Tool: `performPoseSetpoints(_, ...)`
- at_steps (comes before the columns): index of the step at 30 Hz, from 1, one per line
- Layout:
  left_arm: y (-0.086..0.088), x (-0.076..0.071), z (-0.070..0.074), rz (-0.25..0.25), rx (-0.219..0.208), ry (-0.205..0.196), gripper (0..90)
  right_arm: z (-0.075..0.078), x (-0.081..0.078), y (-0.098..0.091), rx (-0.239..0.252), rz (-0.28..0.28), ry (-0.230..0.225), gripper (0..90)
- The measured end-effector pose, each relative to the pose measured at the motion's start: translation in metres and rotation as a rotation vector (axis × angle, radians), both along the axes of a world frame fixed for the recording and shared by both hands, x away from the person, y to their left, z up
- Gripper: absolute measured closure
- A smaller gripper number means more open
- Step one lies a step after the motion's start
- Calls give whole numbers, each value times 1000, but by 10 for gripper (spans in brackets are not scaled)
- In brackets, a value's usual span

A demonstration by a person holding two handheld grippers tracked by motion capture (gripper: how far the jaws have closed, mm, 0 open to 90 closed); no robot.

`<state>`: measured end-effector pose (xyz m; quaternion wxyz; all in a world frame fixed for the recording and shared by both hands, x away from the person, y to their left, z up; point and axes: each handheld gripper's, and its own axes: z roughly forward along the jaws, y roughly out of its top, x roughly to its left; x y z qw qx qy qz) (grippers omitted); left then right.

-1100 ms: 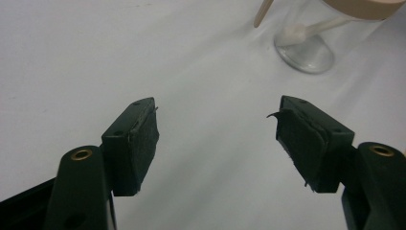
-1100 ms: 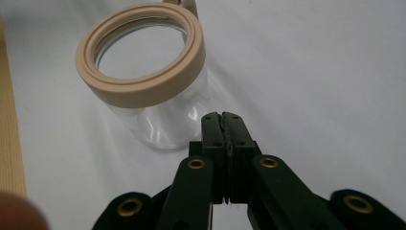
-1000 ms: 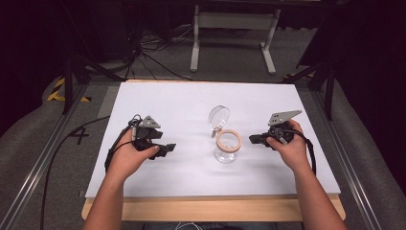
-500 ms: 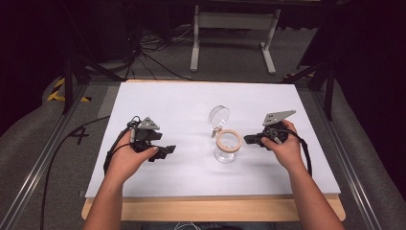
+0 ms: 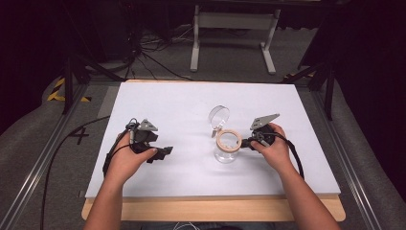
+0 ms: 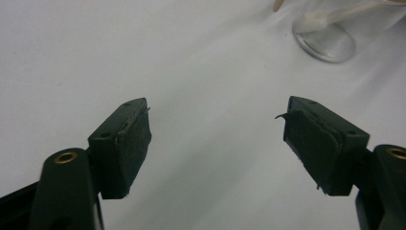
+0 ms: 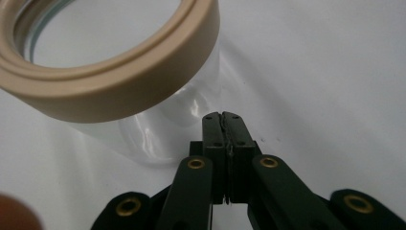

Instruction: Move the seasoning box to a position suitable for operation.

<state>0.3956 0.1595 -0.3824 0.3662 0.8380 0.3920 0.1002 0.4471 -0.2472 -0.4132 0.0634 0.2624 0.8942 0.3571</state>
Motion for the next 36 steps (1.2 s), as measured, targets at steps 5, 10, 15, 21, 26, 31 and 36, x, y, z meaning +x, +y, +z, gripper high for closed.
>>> performPoseSetpoints(5,-2,2,-3,28,5,-12,248,-2,0,0,-9,3,4,900)
performPoseSetpoints(10,-4,4,-2,3,15,24,315,-2,-2,0,-23,4,12,900)
performPoseSetpoints(15,-4,6,1,2,24,32,342,-3,-5,1,-21,12,18,900)
performPoseSetpoints(21,-7,9,4,-9,17,20,345,-3,-13,5,-24,47,30,900)
performPoseSetpoints(26,-9,11,3,-15,8,20,345,-3,-17,10,-33,66,29,900)
performPoseSetpoints(31,-11,12,3,-23,1,22,344,-4,-20,13,-42,79,35,900)
performPoseSetpoints(36,-13,12,3,-31,7,23,345,-4,-24,19,-57,100,30,900)
